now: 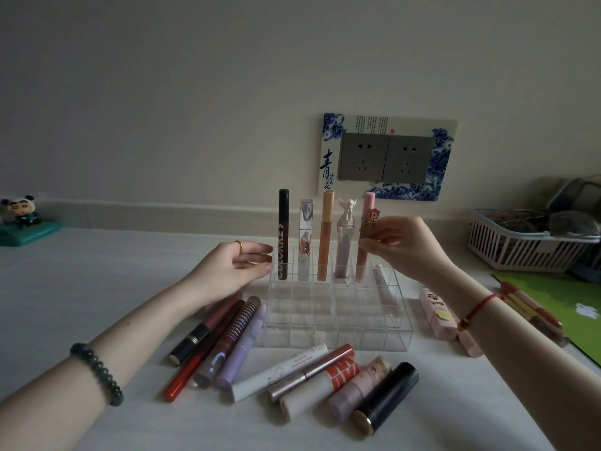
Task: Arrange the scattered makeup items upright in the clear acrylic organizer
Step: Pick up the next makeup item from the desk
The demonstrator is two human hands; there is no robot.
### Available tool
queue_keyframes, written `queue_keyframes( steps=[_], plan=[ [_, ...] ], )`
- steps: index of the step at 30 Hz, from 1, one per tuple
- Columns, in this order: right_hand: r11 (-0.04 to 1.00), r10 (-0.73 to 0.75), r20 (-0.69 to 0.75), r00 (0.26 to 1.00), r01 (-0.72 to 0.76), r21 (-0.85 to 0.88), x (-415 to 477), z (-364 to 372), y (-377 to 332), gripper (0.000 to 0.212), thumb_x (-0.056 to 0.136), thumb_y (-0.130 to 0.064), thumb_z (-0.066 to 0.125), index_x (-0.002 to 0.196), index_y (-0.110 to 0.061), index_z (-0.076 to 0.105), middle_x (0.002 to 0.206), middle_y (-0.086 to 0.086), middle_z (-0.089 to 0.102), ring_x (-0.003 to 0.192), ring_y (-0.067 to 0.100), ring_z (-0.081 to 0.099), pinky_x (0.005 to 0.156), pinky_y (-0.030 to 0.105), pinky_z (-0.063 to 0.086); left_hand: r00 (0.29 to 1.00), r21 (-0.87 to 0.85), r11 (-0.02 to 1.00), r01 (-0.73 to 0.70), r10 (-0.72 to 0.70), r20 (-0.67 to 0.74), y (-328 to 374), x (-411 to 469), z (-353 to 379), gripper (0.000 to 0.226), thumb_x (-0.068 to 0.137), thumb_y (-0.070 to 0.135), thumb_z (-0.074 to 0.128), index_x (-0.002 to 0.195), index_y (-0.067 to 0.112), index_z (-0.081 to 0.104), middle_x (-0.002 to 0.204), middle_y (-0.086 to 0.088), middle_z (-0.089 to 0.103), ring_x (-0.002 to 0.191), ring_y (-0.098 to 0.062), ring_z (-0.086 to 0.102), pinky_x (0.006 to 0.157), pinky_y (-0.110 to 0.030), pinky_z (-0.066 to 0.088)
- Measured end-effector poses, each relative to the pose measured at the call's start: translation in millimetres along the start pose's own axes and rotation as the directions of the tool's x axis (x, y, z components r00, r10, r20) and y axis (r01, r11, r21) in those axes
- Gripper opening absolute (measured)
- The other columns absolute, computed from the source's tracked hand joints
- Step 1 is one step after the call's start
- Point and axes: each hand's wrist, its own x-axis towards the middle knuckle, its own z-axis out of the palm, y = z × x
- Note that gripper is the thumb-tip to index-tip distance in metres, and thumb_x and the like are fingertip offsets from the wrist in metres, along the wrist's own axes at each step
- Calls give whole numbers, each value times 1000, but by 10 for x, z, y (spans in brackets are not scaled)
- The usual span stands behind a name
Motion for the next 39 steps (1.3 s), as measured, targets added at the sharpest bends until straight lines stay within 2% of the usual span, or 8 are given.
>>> queue_keyframes(
  steps=[8, 15, 21, 26, 30, 35, 37, 39],
  plan=[
    [1000, -1, 25, 1000, 1, -13, -15, 0, -9, 17, 71, -7, 70, 83, -19, 68, 76, -8, 66, 73, 8, 64, 71, 18, 51, 1000, 10, 1000, -8, 8, -1, 54, -23, -7, 24, 80, 4, 62, 91, 25, 57, 89, 5, 64, 52, 10, 58, 41, -2, 36],
    [999, -1, 41, 999, 2, -33, -19, 0, 4, 19, 71, -7, 70, 88, -14, 68, 78, -4, 67, 73, 7, 63, 65, 14, 50, 1000, 34, 999, -6, 6, 1, 50, -22, -23, 26, 79, 7, 64, 88, 31, 57, 90, 8, 64, 65, 10, 61, 46, -3, 40],
    [998, -8, 41, 999, 10, -56, -18, 2, 24, 20, 69, -7, 71, 88, -13, 68, 81, 1, 69, 74, 9, 64, 66, 14, 50, 1000, 70, 997, 18, -19, 6, 28, -17, -27, 26, 79, 12, 65, 101, 24, 60, 92, 10, 64, 71, 10, 61, 55, -4, 44],
    [996, -2, 74, 997, 9, -89, -3, -51, 22, 24, 68, -10, 73, 90, -14, 68, 85, 1, 70, 77, 12, 64, 71, 19, 52, 1000, 61, 998, 15, -15, 0, 54, -19, -30, 24, 80, 9, 64, 95, 26, 59, 93, 5, 65, 60, 9, 59, 45, -3, 40],
    [994, 23, 87, 996, -13, -106, -5, -303, -61, 36, 70, -15, 71, 104, -14, 61, 90, -1, 65, 79, 7, 61, 72, 16, 51, 1000, 45, 999, 16, -15, -2, 74, -24, -25, 27, 81, 3, 61, 105, 12, 57, 96, -5, 64, 40, 9, 52, 40, -1, 35],
    [997, -37, -46, 998, 34, -67, -91, -731, -240, 34, 71, -20, 70, 104, -20, 62, 86, -9, 65, 77, 0, 62, 67, 2, 48, 1000, 80, 997, 9, -10, 12, 116, -34, -32, 23, 80, 7, 62, 92, 27, 57, 84, 13, 66, 60, 12, 61, 52, -2, 44],
    [996, -56, -78, 995, 49, -80, -148, -862, -275, 33, 71, -22, 70, 103, -21, 62, 85, -11, 65, 74, -1, 63, 68, 1, 47, 1000, 88, 996, 10, -10, 4, 110, -45, -31, 24, 80, 7, 62, 87, 30, 57, 67, 21, 69, 62, 13, 61, 58, -1, 45],
    [993, -63, -89, 994, 53, -110, -218, -962, -257, 30, 71, -22, 70, 100, -23, 63, 83, -13, 65, 68, -2, 63, 66, 1, 46, 1000, 78, 997, 14, -14, 1, 96, -48, -19, 25, 79, 5, 62, 87, 28, 57, 63, 24, 68, 61, 12, 62, 59, -1, 46]
  ],
)
